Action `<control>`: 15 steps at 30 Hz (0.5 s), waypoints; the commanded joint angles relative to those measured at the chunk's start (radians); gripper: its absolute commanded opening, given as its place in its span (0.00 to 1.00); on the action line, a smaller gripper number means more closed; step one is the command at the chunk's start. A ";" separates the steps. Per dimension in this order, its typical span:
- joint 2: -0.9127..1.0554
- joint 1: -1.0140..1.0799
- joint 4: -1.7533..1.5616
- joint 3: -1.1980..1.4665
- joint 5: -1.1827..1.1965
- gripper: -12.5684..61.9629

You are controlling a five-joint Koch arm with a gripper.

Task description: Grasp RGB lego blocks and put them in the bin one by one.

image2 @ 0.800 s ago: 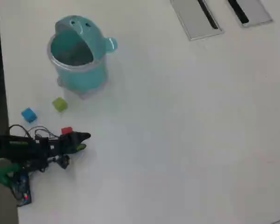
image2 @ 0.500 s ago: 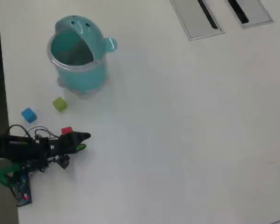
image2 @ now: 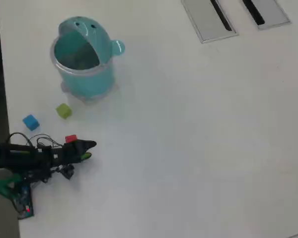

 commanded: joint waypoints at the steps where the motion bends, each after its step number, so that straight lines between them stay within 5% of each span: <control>1: 0.063 0.002 -0.006 0.072 -0.018 0.63; 15: 0.066 0.023 -0.137 0.067 -0.118 0.63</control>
